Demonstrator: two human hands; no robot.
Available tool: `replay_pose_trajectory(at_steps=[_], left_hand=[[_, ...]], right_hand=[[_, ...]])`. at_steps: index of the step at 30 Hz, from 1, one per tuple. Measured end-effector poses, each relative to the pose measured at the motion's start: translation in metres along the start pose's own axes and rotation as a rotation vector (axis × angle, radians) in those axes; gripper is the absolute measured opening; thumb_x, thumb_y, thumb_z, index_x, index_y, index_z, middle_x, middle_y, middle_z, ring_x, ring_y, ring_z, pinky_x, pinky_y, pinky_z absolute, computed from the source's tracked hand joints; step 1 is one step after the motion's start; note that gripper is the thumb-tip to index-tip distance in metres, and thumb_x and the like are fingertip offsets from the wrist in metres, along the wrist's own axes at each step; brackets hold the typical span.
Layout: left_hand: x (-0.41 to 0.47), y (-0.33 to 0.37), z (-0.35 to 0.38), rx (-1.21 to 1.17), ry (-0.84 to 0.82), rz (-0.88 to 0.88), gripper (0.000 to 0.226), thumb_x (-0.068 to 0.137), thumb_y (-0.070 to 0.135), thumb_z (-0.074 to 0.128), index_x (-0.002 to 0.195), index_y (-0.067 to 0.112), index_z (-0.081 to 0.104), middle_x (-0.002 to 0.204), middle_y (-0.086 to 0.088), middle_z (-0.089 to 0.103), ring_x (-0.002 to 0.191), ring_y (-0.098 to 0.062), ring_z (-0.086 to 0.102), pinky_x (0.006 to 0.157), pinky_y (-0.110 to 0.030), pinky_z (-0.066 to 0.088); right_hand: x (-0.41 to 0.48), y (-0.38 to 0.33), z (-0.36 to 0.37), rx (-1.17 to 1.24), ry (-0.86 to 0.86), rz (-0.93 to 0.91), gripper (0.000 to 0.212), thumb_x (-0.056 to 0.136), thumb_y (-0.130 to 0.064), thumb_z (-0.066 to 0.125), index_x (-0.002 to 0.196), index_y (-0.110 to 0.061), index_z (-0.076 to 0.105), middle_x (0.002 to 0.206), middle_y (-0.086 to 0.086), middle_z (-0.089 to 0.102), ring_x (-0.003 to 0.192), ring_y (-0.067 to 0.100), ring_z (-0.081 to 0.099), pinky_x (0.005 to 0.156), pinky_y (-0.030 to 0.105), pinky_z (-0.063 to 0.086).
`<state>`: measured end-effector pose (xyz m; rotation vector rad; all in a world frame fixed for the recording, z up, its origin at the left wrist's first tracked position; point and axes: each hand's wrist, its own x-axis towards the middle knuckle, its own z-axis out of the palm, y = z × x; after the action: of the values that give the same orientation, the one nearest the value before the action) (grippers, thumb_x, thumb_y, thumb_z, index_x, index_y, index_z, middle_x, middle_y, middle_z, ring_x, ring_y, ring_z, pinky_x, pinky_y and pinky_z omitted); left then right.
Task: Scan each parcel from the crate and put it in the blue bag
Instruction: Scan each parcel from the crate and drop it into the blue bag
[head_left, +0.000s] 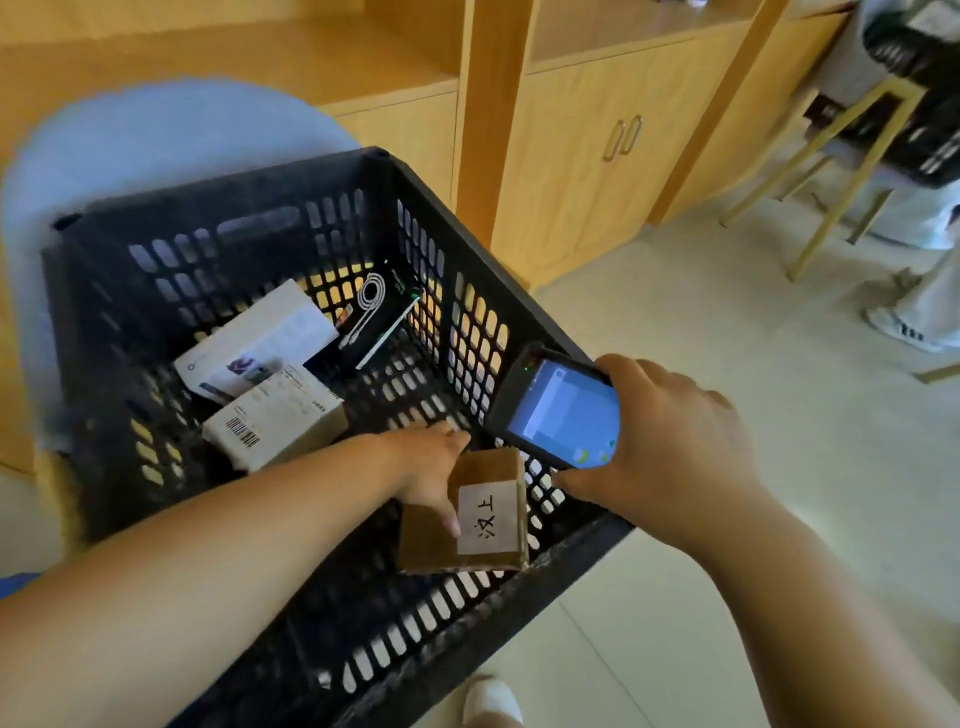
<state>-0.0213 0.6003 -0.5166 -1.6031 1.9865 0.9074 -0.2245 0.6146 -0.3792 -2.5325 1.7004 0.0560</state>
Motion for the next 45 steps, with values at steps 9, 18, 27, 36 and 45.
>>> replay_pose_trajectory(at_steps=[9,18,27,36,45], left_hand=[[0.05,-0.012,0.029,-0.306,-0.047,0.019,0.099,0.05,0.047,0.089,0.134,0.029,0.039,0.132,0.005,0.048,0.125,-0.019,0.042,0.104,-0.042,0.041],[0.029,-0.012,0.051,-0.581,0.138,-0.191,0.111,0.062,0.039,0.085,0.147,0.024,0.015,0.146,-0.002,0.035,0.13,-0.021,0.042,0.098,-0.028,0.037],[-0.032,-0.033,0.027,-0.181,0.593,-0.267,0.06,0.08,0.03,0.069,0.132,0.015,0.044,0.129,-0.01,0.041,0.117,-0.035,0.043,0.091,-0.046,0.044],[-0.004,-0.049,0.05,-0.241,0.224,-0.406,0.07,0.085,0.041,0.064,0.141,0.018,0.027,0.143,-0.012,0.026,0.125,-0.033,0.032,0.098,-0.043,0.04],[0.047,-0.064,0.047,-0.393,0.083,-0.467,0.126,0.058,0.047,0.087,0.148,0.009,0.007,0.151,-0.011,0.02,0.137,-0.034,0.021,0.107,-0.048,0.033]], right_hand=[[0.014,0.003,0.002,0.032,-0.08,0.006,0.077,0.06,-0.062,0.07,0.121,-0.031,0.033,0.106,-0.009,0.052,0.09,0.015,0.049,0.074,0.033,0.042],[0.019,0.004,-0.012,0.089,-0.165,0.083,0.076,0.058,-0.06,0.072,0.119,-0.03,0.038,0.102,-0.01,0.053,0.085,0.015,0.048,0.07,0.032,0.036],[0.009,-0.002,-0.032,0.143,-0.269,0.123,0.081,0.06,-0.061,0.072,0.127,-0.03,0.035,0.108,-0.01,0.052,0.091,0.016,0.049,0.074,0.032,0.037],[0.01,-0.009,-0.025,0.096,-0.327,0.105,0.08,0.063,-0.063,0.068,0.126,-0.031,0.031,0.108,-0.01,0.051,0.09,0.015,0.047,0.071,0.031,0.031],[0.022,-0.002,-0.014,0.1,-0.282,0.117,0.081,0.063,-0.06,0.069,0.127,-0.032,0.028,0.11,-0.011,0.051,0.095,0.015,0.048,0.077,0.033,0.036]])
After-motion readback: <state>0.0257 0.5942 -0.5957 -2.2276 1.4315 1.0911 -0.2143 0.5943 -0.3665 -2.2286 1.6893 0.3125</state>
